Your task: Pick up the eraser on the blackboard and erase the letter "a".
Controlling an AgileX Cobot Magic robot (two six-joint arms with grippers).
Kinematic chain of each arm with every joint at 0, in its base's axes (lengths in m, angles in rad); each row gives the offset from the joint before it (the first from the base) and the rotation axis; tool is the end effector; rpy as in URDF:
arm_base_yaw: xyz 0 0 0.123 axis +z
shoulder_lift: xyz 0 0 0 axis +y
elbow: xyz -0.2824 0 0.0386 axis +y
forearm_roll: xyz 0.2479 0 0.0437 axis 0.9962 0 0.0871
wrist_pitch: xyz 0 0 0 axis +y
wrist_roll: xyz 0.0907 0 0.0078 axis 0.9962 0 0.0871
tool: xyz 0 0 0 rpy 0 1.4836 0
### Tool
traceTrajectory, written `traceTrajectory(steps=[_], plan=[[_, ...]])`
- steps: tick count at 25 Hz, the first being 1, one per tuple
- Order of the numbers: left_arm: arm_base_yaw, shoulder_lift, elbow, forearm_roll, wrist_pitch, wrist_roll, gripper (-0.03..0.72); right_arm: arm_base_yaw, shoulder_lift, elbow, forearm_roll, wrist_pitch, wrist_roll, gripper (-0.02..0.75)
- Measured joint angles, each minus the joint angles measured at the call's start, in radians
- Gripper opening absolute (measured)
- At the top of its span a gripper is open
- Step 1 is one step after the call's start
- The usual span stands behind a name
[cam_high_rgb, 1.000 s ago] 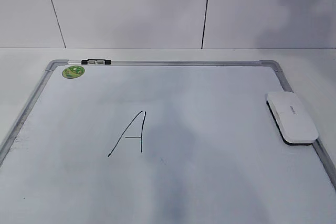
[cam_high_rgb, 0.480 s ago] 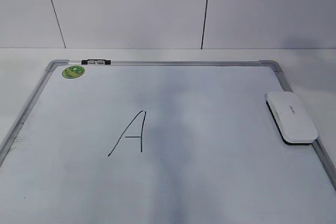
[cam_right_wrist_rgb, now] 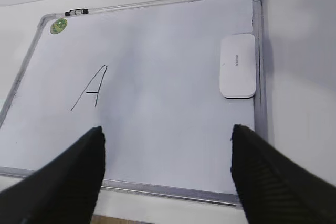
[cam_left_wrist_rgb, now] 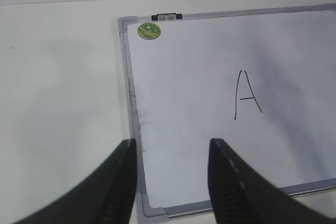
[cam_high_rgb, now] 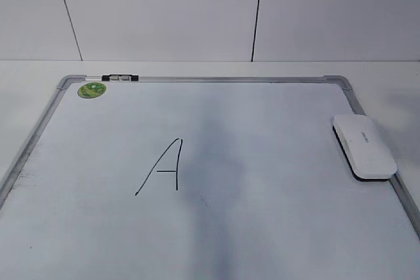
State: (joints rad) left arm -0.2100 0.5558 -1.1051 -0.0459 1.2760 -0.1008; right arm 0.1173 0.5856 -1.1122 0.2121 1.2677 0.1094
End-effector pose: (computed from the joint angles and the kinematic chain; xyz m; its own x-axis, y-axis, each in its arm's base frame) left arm 0.0402 -0.0127 0.4171 -0.6073 0.0131 -0.7944 0.1747 0.9776 -0.1174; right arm 0.0469 0.0240 0.4197 -0.6372 0.0953 -0.7647 -0.1662 0.9520 0.2571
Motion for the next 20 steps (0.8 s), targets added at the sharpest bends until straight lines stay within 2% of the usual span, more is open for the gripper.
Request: traceTrajectory(steps=[9,20], plan=[[-0.010,-0.106,0.012,-0.017,0.004,-0.002,0.340,0.000,-0.235,0.127,0.021,0.004,-0.017,0.593],[-0.019,-0.282,0.264,-0.031,0.004,-0.002,0.340,0.000,-0.429,0.258,-0.088,0.006,-0.052,0.593]])
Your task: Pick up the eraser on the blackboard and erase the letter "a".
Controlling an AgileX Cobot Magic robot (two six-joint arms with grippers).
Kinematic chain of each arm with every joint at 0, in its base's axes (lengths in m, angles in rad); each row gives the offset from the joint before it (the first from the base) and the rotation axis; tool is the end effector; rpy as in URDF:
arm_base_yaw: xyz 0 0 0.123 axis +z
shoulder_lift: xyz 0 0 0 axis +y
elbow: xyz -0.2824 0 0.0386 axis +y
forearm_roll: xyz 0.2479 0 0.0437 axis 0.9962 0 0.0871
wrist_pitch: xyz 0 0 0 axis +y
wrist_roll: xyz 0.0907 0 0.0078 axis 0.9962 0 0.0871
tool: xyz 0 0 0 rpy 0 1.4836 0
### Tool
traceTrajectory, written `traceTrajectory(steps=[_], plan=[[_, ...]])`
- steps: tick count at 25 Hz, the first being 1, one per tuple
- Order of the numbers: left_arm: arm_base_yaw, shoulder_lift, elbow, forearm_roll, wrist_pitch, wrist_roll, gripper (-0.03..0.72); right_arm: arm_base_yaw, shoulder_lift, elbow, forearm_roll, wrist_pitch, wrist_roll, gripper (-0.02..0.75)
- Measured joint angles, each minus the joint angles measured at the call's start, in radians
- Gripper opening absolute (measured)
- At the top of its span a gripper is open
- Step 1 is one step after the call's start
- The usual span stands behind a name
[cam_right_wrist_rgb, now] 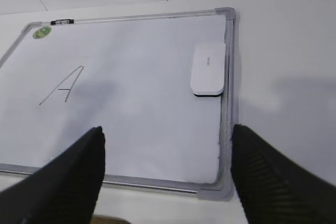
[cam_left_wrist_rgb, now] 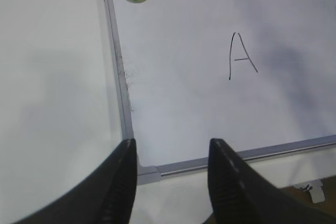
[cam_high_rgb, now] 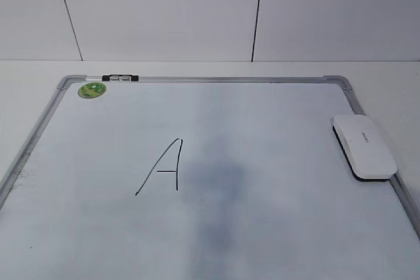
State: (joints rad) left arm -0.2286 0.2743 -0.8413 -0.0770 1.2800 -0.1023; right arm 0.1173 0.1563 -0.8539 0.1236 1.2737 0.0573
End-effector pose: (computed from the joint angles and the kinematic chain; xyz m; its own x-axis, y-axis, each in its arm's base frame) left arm -0.0037 -0.0060 0.3534 -0.6007 0.0127 -0.7994 0.2113 0.9668 -0.1434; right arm -0.0322 0.0070 0.3554 -0.4831 0.0366 -0.8748 -0.1753 0.9749 0.1376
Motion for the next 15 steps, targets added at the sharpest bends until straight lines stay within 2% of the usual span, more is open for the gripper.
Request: traceTrajectory(steps=[9,15], plan=[[0.000,-0.074,0.205,0.000,0.000,0.000,0.340,0.000,-0.086,0.269,-0.038,0.000,-0.042,0.593],[0.000,-0.099,0.293,0.000,-0.067,0.049,0.340,0.000,-0.160,0.300,-0.105,0.002,-0.078,0.593]])
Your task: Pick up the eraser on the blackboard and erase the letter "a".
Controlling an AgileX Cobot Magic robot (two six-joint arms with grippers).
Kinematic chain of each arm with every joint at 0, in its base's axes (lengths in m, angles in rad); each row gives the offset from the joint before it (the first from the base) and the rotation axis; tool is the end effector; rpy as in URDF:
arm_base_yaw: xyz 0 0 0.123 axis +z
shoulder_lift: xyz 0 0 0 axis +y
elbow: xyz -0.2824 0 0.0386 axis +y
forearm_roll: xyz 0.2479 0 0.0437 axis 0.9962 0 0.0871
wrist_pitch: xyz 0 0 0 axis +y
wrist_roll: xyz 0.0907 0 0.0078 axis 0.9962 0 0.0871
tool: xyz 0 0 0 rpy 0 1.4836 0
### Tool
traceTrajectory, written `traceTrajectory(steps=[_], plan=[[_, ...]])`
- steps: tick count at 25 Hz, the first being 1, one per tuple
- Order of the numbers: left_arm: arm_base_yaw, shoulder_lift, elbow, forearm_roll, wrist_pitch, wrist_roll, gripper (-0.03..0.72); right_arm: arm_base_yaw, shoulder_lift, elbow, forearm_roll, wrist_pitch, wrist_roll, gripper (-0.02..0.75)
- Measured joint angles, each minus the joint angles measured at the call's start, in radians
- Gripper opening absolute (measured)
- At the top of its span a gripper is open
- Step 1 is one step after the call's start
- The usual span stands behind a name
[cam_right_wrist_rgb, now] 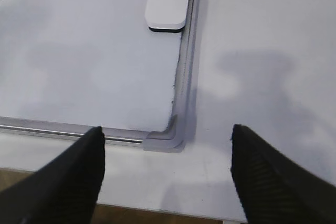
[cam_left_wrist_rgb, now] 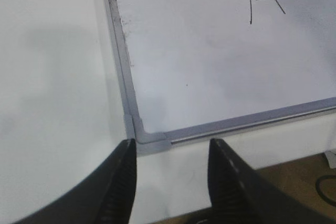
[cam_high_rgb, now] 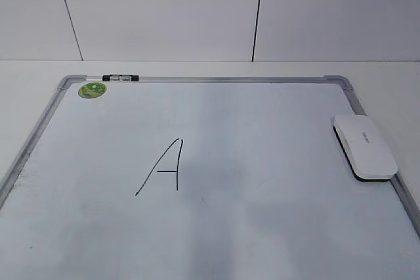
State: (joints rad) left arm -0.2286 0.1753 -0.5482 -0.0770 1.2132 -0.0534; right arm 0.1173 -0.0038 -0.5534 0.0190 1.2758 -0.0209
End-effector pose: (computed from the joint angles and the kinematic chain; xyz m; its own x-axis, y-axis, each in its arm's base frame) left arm 0.0081 -0.0086 0.2791 -0.6855 0.0773 -0.7239 0.2229 0.9689 -0.1077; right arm -0.0219 -0.0009 0.2749 -0.5841 -0.0843 -0.8073 -0.1406 0.9901 -0.0017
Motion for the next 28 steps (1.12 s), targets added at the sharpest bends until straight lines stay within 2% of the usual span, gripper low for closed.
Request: traceTrajectory(steps=[8,13,28], plan=[[0.000,-0.004,0.035,0.000,-0.109,0.053,0.340,0.000,-0.009,0.016,-0.041,-0.042,-0.005,0.593],[0.000,-0.004,0.037,0.000,-0.109,0.053,0.340,0.000,-0.009,0.050,-0.053,-0.111,-0.005,0.593],[0.000,-0.004,0.037,-0.011,-0.109,0.059,0.340,0.000,-0.009,0.054,-0.061,-0.117,-0.005,0.593]])
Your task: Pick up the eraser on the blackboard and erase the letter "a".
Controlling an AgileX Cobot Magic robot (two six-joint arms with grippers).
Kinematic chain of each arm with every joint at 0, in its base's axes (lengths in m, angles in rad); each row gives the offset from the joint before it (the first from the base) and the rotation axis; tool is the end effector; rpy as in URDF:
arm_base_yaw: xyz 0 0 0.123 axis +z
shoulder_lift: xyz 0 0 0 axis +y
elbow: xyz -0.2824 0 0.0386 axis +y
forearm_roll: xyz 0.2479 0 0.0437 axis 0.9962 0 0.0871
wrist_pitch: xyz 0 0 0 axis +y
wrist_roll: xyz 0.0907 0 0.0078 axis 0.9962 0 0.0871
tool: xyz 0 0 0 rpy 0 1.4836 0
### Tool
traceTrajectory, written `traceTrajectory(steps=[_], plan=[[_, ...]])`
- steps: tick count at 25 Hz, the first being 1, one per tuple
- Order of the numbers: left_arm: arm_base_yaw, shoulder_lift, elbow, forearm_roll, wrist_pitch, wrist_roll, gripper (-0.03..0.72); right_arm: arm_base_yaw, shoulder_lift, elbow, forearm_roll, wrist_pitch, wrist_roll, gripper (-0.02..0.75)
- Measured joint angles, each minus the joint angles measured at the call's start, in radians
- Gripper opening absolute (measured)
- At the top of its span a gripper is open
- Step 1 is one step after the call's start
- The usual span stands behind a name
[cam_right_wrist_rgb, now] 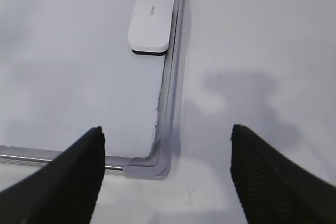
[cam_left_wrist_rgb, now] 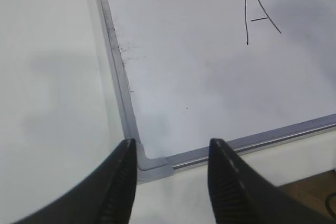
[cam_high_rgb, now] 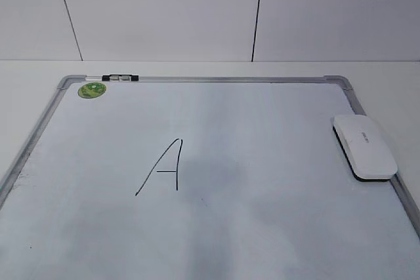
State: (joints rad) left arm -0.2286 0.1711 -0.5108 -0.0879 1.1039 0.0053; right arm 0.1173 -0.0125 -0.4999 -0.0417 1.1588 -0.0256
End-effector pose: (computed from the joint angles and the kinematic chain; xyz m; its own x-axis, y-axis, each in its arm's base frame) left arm 0.0161 -0.0111 0.2761 -0.6184 0.1087 -0.7783 0.2644 0.9614 -0.0758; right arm -0.0107 -0.0048 0.2693 -0.5225 -0.1041 -0.8462 -0.1070 0.9927 -0.0561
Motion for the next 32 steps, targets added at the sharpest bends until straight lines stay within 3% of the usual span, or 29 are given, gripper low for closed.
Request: traceTrajectory(steps=[12,18,28,32], plan=[[0.000,-0.044,0.000,0.000,-0.001,0.000,0.337,0.000,-0.004,0.000,-0.004,-0.002,0.000,0.593],[0.000,-0.158,0.000,-0.002,-0.001,0.000,0.296,0.000,-0.004,0.000,-0.011,-0.004,0.000,0.593],[0.000,-0.161,0.001,-0.002,0.000,0.000,0.251,0.000,-0.004,0.000,-0.012,-0.006,0.000,0.593],[0.033,-0.161,0.001,-0.002,0.000,0.000,0.245,-0.034,-0.004,0.000,-0.012,-0.006,0.000,0.593]])
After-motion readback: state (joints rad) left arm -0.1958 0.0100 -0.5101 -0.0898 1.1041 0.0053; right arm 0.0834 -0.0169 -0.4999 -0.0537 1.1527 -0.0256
